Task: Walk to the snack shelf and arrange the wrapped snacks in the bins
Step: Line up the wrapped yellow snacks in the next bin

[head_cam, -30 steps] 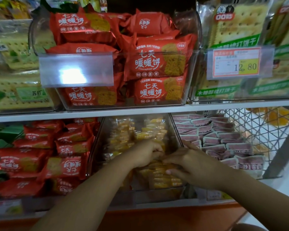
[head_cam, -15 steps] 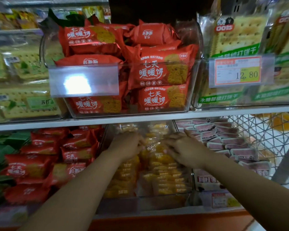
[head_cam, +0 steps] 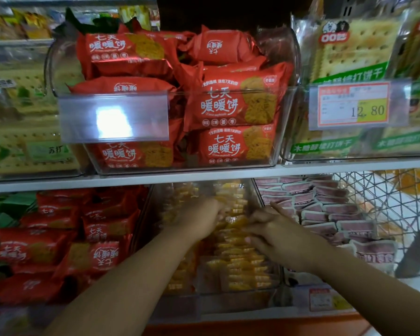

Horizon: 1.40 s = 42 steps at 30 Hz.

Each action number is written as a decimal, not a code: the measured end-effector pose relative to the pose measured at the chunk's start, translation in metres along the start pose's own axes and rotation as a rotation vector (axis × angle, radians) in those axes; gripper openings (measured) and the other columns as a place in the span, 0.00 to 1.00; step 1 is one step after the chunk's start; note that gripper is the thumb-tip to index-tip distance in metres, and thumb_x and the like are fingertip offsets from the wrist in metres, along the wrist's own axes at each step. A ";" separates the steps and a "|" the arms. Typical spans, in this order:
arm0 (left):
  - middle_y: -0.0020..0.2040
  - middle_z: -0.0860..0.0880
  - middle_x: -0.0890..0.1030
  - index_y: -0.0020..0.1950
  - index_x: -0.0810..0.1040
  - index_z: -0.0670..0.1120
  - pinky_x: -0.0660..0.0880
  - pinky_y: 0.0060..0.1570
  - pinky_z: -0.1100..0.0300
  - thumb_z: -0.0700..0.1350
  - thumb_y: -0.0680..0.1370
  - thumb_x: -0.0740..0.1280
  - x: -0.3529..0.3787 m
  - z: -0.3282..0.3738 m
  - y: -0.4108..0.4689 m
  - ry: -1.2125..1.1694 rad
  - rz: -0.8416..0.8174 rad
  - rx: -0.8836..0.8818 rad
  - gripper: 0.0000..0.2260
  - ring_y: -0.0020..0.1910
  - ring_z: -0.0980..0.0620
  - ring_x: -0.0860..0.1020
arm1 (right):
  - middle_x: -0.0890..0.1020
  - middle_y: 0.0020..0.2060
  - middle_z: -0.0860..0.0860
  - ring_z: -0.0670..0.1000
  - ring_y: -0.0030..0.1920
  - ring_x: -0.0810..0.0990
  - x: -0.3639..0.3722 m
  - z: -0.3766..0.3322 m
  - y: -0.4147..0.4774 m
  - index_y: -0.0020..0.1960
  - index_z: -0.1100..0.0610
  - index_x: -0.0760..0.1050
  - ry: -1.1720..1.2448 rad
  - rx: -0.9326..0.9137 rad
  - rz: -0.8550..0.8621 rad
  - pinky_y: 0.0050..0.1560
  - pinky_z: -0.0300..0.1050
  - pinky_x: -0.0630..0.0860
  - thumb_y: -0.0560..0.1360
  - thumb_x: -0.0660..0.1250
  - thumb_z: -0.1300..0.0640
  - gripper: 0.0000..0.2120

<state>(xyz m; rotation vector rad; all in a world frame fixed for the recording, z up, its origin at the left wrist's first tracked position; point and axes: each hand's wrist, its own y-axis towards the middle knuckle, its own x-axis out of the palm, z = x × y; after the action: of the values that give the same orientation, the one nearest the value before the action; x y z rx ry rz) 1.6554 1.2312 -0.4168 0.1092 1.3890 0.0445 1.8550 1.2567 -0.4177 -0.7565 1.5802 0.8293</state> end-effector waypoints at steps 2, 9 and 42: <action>0.46 0.51 0.81 0.43 0.77 0.50 0.70 0.41 0.60 0.42 0.78 0.62 -0.001 -0.005 -0.002 -0.081 -0.050 0.019 0.06 0.45 0.51 0.78 | 0.70 0.61 0.45 0.46 0.64 0.62 0.005 0.002 -0.003 0.64 0.46 0.74 0.027 -0.008 0.050 0.71 0.50 0.52 0.71 0.41 0.36 0.33; 0.49 0.55 0.78 0.54 0.79 0.49 0.71 0.54 0.62 0.41 0.77 0.66 -0.022 -0.040 0.009 -0.269 0.110 -0.138 0.07 0.50 0.57 0.76 | 0.74 0.62 0.49 0.51 0.65 0.68 0.014 0.003 -0.005 0.59 0.53 0.78 0.152 -0.006 0.157 0.65 0.43 0.61 0.74 0.52 0.39 0.26; 0.49 0.55 0.81 0.49 0.81 0.54 0.73 0.50 0.60 0.51 0.75 0.69 -0.023 -0.022 -0.001 0.064 -0.158 0.073 0.05 0.50 0.55 0.78 | 0.76 0.62 0.44 0.46 0.70 0.59 0.012 -0.004 -0.007 0.64 0.51 0.75 0.154 -0.057 0.185 0.60 0.20 0.41 0.74 0.54 0.41 0.24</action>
<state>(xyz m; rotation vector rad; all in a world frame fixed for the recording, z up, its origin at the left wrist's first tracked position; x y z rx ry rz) 1.6299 1.2289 -0.3987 0.0589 1.4595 -0.1354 1.8565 1.2495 -0.4300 -0.7368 1.7903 0.9732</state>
